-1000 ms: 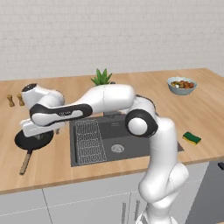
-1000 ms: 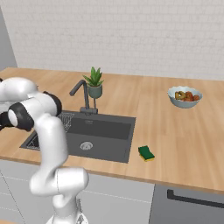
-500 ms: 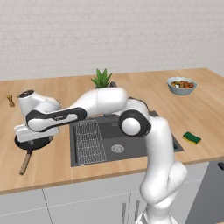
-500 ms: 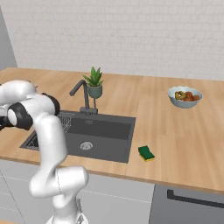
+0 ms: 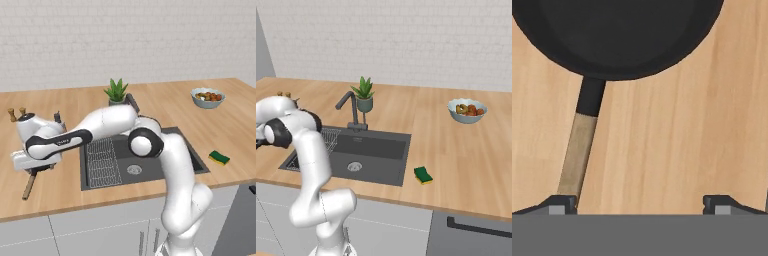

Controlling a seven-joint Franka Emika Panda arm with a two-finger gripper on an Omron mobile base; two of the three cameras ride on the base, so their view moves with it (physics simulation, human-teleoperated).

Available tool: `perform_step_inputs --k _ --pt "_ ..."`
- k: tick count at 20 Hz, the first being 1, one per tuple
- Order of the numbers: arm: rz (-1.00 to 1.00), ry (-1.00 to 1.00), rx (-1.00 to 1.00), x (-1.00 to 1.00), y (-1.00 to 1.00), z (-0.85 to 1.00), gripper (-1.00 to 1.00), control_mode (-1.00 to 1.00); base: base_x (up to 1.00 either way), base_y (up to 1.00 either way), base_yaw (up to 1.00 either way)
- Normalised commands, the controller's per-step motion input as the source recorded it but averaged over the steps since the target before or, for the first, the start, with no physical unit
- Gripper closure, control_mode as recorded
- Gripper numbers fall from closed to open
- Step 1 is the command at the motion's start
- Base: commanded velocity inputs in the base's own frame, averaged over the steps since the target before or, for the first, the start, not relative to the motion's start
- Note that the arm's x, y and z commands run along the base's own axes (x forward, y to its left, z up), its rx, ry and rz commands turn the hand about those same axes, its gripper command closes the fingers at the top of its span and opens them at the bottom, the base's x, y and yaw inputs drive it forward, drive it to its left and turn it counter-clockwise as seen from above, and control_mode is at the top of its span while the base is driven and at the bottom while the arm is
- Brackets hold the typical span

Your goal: Pick the pan and sponge and place them into the sink. Then turn on the water.

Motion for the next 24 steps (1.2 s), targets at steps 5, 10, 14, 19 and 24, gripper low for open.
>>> perform_step_inputs --k 5,10,14,19,24 --pt "0.0 0.0 0.0 0.0 0.33 -0.21 -1.0 -1.0 0.0 0.0 0.0" --pt "0.0 0.0 0.0 0.0 0.23 -0.16 -1.0 -1.0 0.0 0.0 0.0" --pt "0.0 0.01 0.0 0.0 0.11 -0.2 -1.0 -1.0 0.0 0.0 0.0" --pt "0.0 0.0 0.0 0.03 0.17 -0.23 -1.0 -1.0 0.0 0.0 0.0" --pt "0.0 0.01 0.0 0.03 0.14 -0.21 -1.0 -1.0 0.0 0.0 0.0"
